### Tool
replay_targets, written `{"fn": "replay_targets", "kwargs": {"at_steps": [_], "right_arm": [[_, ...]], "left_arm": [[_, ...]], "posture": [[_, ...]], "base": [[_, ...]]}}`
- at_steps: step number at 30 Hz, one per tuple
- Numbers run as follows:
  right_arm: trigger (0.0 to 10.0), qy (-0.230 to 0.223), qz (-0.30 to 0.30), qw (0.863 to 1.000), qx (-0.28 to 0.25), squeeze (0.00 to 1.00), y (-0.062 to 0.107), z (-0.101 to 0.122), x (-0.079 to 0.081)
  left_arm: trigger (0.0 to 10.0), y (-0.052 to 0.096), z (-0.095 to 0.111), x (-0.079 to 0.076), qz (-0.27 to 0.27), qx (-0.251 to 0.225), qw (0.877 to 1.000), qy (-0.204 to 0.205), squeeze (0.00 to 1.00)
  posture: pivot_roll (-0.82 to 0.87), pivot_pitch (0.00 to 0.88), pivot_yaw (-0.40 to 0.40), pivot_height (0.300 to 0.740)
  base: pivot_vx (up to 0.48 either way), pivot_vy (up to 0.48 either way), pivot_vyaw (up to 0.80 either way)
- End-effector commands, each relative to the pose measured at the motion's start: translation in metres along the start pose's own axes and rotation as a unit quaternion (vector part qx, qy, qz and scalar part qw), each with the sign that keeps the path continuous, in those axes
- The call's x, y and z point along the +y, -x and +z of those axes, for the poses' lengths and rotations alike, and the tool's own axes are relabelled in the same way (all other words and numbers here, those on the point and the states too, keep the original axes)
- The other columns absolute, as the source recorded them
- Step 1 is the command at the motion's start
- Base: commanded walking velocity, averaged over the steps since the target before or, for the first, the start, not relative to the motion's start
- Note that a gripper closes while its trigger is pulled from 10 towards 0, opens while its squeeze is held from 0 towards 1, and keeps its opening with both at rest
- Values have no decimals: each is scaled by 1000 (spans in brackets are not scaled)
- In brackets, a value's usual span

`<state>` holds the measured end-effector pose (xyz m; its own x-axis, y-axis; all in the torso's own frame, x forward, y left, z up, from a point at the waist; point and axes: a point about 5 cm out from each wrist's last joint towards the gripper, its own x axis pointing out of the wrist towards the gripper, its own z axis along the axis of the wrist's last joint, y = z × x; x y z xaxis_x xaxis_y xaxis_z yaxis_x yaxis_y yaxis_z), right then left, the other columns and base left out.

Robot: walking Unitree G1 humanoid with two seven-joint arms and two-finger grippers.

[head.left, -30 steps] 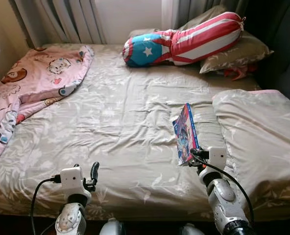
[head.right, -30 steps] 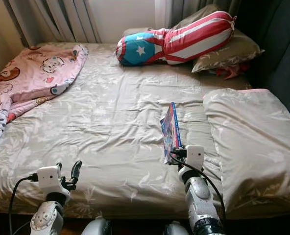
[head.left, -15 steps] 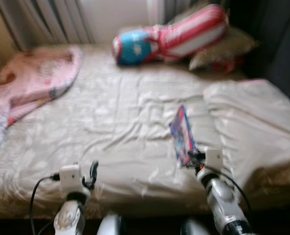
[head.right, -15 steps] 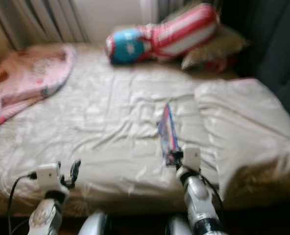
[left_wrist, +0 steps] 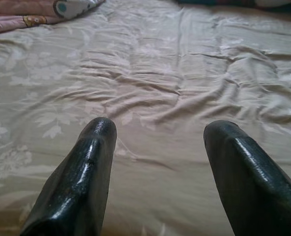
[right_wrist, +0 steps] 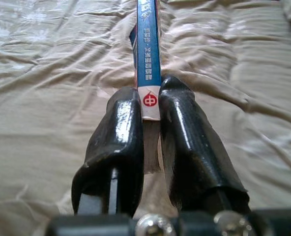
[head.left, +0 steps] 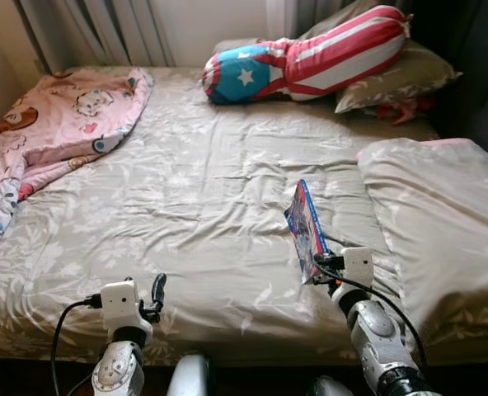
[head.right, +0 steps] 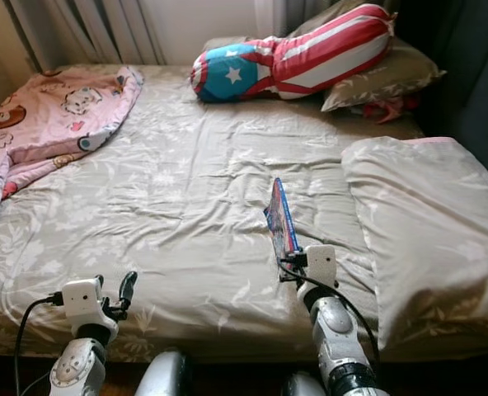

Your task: Clean up the room

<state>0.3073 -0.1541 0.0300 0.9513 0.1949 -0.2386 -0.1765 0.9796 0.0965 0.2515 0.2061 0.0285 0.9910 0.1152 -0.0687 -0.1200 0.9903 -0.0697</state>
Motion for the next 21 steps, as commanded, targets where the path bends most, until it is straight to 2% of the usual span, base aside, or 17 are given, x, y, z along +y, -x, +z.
{"fn": "replay_targets", "kwargs": {"at_steps": [1,9,15,18,21], "right_arm": [[10000,12,11,1000,-15,0,-4,7,3],[10000,11,20,1000,-12,0,-9,12,6],[10000,14,23,1000,-4,0,-14,14,9],[10000,-9,28,1000,10,0,-16,10,14],[10000,-70,38,997,6,0,-18,10,21]], "left_arm": [[10000,0,4,3,5,-7,1000,1,0],[10000,0,7,5,7,-12,1000,1,0],[10000,0,9,4,0,-12,1000,-6,0],[10000,2,9,5,-1,-12,1000,-7,0],[10000,4,8,7,-5,-9,1000,-12,0]], "posture": [[13,110,21,640],[20,121,27,640],[28,127,36,640],[39,103,43,640],[47,78,50,640]], "base": [[319,0,0],[305,0,0],[0,0,0],[0,0,0],[0,0,0]]}}
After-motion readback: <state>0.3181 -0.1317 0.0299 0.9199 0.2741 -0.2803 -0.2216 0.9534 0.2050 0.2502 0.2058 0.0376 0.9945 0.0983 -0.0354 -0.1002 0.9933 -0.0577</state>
